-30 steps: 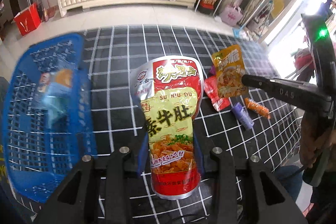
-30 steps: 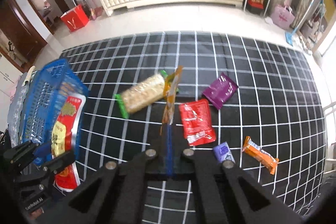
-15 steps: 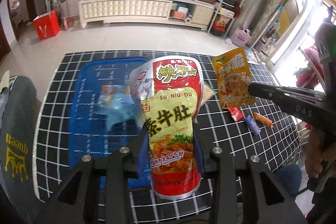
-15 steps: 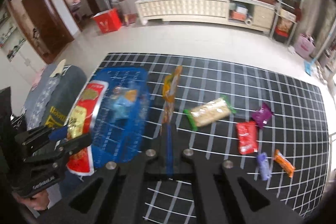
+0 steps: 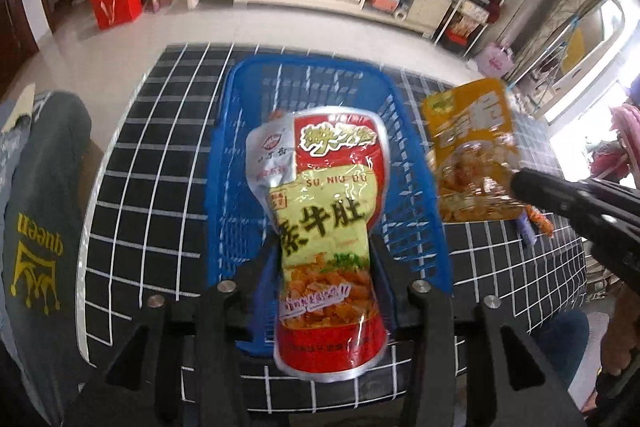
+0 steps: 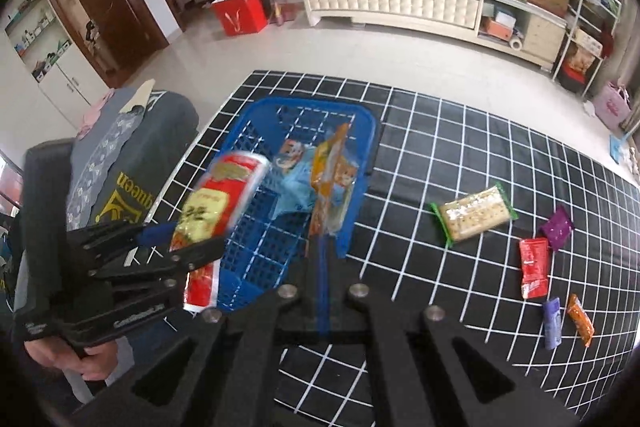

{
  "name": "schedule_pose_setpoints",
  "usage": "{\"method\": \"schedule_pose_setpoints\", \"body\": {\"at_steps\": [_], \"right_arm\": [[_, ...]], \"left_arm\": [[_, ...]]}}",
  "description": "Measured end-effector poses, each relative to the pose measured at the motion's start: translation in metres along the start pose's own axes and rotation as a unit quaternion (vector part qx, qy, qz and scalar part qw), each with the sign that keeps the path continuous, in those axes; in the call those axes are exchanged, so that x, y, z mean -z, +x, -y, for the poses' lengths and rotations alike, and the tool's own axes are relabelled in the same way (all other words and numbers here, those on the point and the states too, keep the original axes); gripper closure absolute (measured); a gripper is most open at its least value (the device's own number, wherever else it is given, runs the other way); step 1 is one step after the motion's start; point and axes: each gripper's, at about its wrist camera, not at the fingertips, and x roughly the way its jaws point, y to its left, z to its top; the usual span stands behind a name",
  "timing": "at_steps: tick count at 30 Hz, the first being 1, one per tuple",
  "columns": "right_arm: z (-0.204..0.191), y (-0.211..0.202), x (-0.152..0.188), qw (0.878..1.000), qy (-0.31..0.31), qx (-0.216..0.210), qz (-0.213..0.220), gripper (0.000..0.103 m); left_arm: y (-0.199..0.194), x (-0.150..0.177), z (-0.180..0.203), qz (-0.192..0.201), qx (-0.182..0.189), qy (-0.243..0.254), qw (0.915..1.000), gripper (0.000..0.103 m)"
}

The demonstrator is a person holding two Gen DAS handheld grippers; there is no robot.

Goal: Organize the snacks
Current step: 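Carry both held pouches over the blue basket, then open both tools to drop the pouches into the blue basket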

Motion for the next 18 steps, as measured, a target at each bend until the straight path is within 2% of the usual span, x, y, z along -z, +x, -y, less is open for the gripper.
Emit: {"method": "schedule_pose_setpoints", "body": {"at_steps": [1,2,6,9,18], "right_arm": [[-0.001,0.002,0.000,1.000,-0.001,0.001,-0.002,0.102],[-0.002,0.003,0.001,1.000,-0.002,0.001,-0.004,0.102],[-0.009,0.009,0.002,1.000,-0.005,0.003,-0.011,0.102],[-0.013,0.010,0.002,1.000,-0.008,0.001,-0.014,0.102],[-0.030,0.018,0.003,0.999,-0.019,0.000,-0.027,0.102]], "left_arm": [[0.002,0.000,-0.003,-0.004,-0.001,-0.003,1.0000,0.050],[0.003,0.001,-0.006,-0.005,-0.001,-0.007,1.0000,0.047],[0.001,0.007,-0.012,-0.001,-0.001,-0.010,0.9999,0.046],[-0.006,0.011,-0.016,0.006,-0.006,-0.013,0.9999,0.040],[-0.024,0.015,-0.027,0.022,-0.007,-0.016,0.9996,0.040]]}}
